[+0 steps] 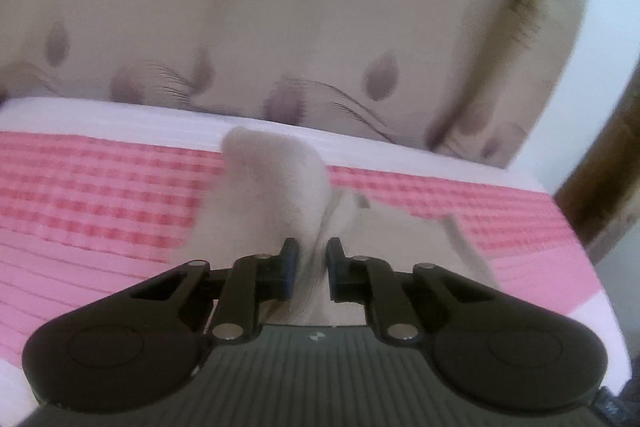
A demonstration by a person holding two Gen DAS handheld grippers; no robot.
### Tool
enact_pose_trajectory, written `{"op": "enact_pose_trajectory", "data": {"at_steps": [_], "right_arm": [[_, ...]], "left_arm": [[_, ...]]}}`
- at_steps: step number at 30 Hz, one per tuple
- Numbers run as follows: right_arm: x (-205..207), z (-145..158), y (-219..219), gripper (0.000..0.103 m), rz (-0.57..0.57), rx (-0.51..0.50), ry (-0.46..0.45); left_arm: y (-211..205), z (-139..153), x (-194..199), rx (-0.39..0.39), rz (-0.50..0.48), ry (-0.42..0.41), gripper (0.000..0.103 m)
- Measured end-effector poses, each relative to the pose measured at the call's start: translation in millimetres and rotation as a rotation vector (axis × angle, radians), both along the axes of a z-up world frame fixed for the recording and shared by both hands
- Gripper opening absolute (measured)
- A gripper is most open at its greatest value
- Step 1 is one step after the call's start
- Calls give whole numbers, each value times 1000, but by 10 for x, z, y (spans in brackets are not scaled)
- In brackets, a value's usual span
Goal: Fold small clothes
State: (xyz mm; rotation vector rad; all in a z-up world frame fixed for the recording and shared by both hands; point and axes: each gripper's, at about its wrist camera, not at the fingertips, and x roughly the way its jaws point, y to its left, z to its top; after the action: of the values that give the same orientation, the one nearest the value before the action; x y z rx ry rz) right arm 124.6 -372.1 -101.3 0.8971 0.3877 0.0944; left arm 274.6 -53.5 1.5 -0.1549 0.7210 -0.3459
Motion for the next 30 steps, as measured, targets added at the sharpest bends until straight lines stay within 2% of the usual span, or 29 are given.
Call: {"op": "enact_pose_trajectory", "data": {"at_steps": [1, 5, 6, 7, 8, 9, 10, 12, 13, 15, 17, 19, 21, 23, 27, 30], "right_arm": [[-15, -9, -14, 81, -5, 11, -6], [-72, -41, -76, 81, -26, 56, -31], [-72, -41, -77, 81, -24, 59, -32], [-71, -38, -78, 81, -22, 58, -33], [-75, -36, -75, 81, -24, 57, -34], [-87, -25, -65, 81, -31, 48, -35], [-112, 2, -49, 83, -38, 33, -48], [-170, 98, 7, 83, -24, 16, -106], [-164, 165, 51, 83, 21, 49, -135], [-70, 325, 196, 83, 152, 128, -186], [165, 511, 417, 87, 293, 172, -193], [418, 631, 595, 92, 363, 186, -190], [780, 643, 732, 93, 403, 246, -127], [1130, 571, 830, 93, 411, 315, -67], [1649, 423, 1040, 95, 399, 307, 37], [1944, 309, 1201, 95, 392, 352, 98]], "left_arm": [[-87, 9, -13, -15, -23, 8, 0], [-278, 160, -94, 16, -85, -49, 1], [-283, 210, -113, 36, -85, -64, 8], [-262, 256, -125, 47, -84, -78, 32], [-222, 301, -135, 54, -91, -96, 49], [-171, 349, -164, 64, -94, -131, 83], [-115, 388, -205, 81, -77, -165, 103], [14, 438, -289, 121, -59, -227, 101], [85, 434, -307, 136, -67, -241, 103], [268, 392, -349, 147, -40, -263, 103], [462, 303, -351, 117, -31, -244, 102], [695, 140, -350, 43, -10, -206, 102], [925, -34, -379, -26, 5, -186, 101], [1111, -227, -401, -101, 11, -160, 101], [1357, -578, -507, -292, 13, -118, 101], [1320, -751, -568, -378, -19, -95, 101]]}}
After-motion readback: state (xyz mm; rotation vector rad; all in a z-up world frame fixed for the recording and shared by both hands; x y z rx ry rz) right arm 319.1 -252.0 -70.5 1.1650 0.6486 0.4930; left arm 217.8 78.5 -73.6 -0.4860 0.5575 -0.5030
